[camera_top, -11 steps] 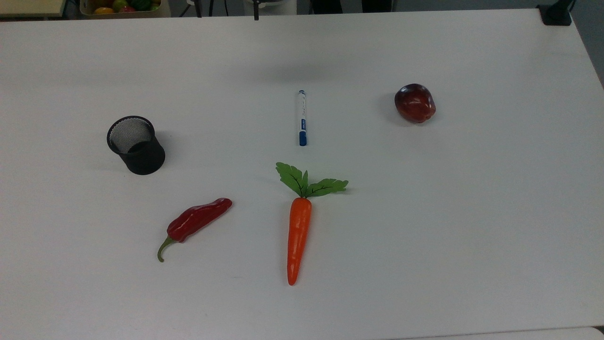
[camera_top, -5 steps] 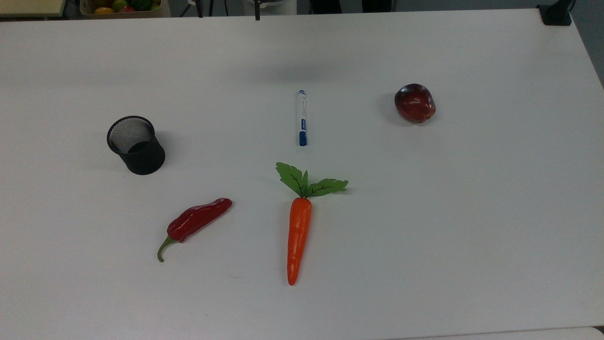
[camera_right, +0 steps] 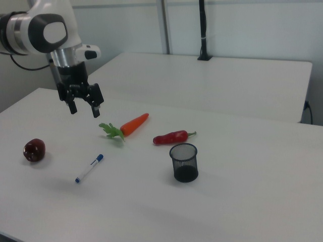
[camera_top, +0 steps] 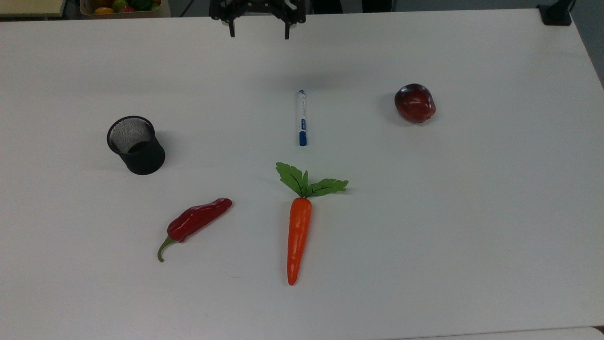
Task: Place marker
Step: 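Move the open gripper down over the white blue-capped marker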
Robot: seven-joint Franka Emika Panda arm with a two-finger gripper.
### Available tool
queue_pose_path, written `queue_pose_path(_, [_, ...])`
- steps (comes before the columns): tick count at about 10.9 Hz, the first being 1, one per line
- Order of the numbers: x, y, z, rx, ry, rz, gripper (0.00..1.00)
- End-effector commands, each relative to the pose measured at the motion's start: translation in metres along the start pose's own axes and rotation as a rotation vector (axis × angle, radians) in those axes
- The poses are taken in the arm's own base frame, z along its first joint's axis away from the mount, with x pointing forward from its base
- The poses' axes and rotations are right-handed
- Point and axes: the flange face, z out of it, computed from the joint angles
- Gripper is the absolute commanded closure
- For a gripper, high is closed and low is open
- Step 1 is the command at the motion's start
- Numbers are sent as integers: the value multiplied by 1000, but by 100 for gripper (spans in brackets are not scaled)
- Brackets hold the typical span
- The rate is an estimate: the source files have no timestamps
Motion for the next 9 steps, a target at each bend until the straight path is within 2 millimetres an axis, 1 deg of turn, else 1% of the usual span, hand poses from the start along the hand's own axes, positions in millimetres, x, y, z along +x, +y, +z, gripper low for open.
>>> queue_pose_path(1, [12,-26,37,11,2,-7,0])
queue_pose_path(2, [15,-30,48,13,11,4,0])
queue_pose_path(3, [15,-41,59,13,14,-8,0])
queue_pose_path(5, [18,-50,85,16,20,-19,0])
queue_pose_path(6, [21,-58,99,15,5,-26,0])
queue_pose_path(7, [24,-63,114,15,-8,-3,0])
queue_pose_path(9, [29,-66,142,21,6,25,0])
